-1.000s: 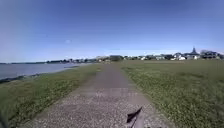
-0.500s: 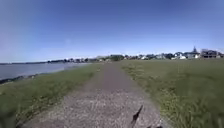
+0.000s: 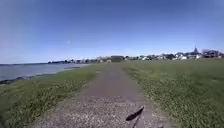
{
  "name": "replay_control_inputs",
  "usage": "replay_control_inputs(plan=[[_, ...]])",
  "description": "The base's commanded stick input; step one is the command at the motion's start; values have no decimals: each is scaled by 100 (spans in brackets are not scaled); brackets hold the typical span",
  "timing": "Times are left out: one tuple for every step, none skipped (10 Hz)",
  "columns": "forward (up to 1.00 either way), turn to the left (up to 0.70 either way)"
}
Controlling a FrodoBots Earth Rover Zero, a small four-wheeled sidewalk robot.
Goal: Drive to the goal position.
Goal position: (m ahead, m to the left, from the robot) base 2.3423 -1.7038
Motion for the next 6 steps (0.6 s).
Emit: replay_control_inputs(plan=[[70,5],[70,5],[70,5],[70,6],[70,6],[70,6]])
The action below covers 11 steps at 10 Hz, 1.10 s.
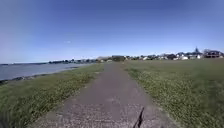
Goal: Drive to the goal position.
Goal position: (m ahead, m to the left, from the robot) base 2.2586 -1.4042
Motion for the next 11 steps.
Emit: replay_control_inputs(plan=[[70,6],[70,6],[70,6],[70,6],[70,6],[70,6],[70,6],[70,6],[70,6],[70,6],[70,6]])
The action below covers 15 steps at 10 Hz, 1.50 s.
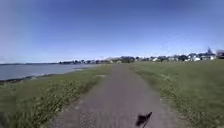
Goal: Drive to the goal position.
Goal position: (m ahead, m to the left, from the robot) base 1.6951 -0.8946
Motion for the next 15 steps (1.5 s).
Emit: replay_control_inputs(plan=[[70,7],[70,-6],[70,-28],[70,-28],[70,-28],[70,-28],[70,-28],[70,-28],[70,-28],[70,-28],[70,-28],[70,-14],[70,7],[70,7],[70,7]])
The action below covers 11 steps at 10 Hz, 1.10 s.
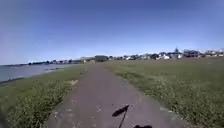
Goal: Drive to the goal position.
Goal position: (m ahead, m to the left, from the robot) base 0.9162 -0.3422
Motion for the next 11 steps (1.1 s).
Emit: replay_control_inputs(plan=[[70,8],[70,8],[45,5],[0,0],[0,0],[0,0],[0,0],[0,0],[0,0],[0,0],[0,0]])
